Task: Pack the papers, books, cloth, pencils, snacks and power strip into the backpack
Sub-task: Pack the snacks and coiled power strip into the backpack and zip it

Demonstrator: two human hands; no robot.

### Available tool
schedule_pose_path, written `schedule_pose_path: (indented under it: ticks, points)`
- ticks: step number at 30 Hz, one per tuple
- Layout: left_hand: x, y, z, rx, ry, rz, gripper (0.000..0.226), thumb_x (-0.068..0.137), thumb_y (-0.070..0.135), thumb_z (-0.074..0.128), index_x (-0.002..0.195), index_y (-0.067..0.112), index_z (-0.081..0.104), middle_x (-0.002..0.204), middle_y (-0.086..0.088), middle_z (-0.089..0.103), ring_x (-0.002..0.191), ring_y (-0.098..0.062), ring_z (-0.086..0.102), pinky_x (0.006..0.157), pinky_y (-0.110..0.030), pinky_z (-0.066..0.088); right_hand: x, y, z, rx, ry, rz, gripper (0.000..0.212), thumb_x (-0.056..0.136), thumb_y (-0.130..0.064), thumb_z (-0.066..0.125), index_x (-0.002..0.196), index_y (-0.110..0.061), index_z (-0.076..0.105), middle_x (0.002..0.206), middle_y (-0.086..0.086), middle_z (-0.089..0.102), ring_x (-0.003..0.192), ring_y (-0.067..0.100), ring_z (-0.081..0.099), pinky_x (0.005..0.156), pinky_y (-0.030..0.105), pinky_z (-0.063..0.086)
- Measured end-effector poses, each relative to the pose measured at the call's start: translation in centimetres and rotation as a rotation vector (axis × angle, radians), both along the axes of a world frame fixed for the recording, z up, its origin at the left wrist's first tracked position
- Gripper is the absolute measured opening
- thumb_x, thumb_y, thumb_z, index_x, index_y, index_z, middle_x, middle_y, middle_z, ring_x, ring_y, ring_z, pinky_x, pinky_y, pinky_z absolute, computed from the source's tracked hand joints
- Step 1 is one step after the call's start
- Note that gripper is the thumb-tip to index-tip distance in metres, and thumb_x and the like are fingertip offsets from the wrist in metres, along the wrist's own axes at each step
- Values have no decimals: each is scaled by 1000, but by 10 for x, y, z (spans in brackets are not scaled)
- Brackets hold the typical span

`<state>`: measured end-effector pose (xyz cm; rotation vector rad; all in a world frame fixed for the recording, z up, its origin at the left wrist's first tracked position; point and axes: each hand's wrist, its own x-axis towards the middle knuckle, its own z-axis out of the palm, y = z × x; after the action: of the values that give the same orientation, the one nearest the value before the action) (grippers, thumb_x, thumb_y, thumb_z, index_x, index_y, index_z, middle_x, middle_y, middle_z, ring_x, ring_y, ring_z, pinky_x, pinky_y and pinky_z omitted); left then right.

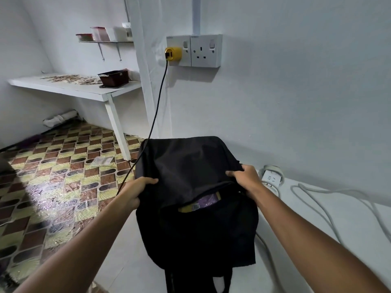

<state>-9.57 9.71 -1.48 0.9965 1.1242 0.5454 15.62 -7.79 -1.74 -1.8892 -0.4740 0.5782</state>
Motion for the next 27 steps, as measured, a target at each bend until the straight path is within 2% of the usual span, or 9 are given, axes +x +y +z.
schedule_pose_path:
  ticks: [3, 5, 7, 12, 15, 18, 23, 27]
  points:
    - [8, -3, 7, 67, -106, 62, 56, 78, -8, 66, 128, 10, 49, 115, -15, 63, 89, -31, 64, 65, -37, 52, -3, 1, -2, 48, -15, -47, 5, 79, -13, 72, 82, -13, 69, 80, 1, 69, 78, 21, 65, 68, 27, 49]
    - [11, -6, 12, 94, -165, 76, 54, 78, -10, 64, 125, 13, 50, 108, -13, 65, 85, -29, 65, 65, -36, 53, -4, 0, 0, 68, -47, -67, 19, 80, -12, 70, 64, -14, 59, 63, -2, 59, 64, 18, 56, 57, 26, 41]
    - [13, -4, 17, 105, -230, 79, 52, 76, -11, 63, 123, 8, 55, 103, -15, 68, 82, -30, 67, 61, -36, 56, -4, -4, 3, 97, -54, -93, 29, 81, -12, 69, 58, -13, 51, 56, -2, 50, 58, 17, 48, 53, 26, 35]
    - [20, -1, 33, 142, -345, 19, 54, 74, -11, 63, 125, 8, 59, 112, -20, 67, 88, -34, 68, 61, -40, 60, -4, -21, 22, 222, -82, -145, 21, 82, -12, 68, 65, -6, 57, 61, 1, 54, 57, 14, 49, 52, 25, 38]
    - [31, -8, 46, 148, -382, -49, 52, 76, -7, 64, 126, 6, 59, 114, -19, 67, 87, -30, 71, 61, -38, 59, 1, -37, 45, 289, -139, -195, 25, 81, -13, 68, 62, -8, 53, 58, -1, 48, 53, 13, 43, 49, 25, 34]
    - [46, -20, 62, 176, -410, -124, 47, 79, -6, 61, 124, 5, 59, 112, -17, 67, 86, -27, 71, 62, -36, 60, 11, -60, 65, 351, -129, -236, 27, 79, -13, 69, 59, -10, 52, 59, -1, 52, 57, 15, 48, 56, 26, 38]
    - [85, -51, 77, 194, -425, -195, 58, 71, -1, 70, 127, 5, 56, 117, -18, 67, 101, -32, 67, 71, -38, 59, 27, -124, 83, 411, -155, -340, 25, 77, -14, 70, 71, 7, 59, 65, 4, 56, 61, 16, 52, 59, 29, 41]
    - [124, -98, 75, 163, -471, -287, 54, 75, -5, 68, 126, 6, 56, 114, -15, 68, 100, -30, 69, 71, -38, 60, 36, -188, 85, 412, -181, -438, 21, 78, -12, 70, 64, -8, 54, 62, 3, 49, 60, 15, 47, 58, 28, 37]
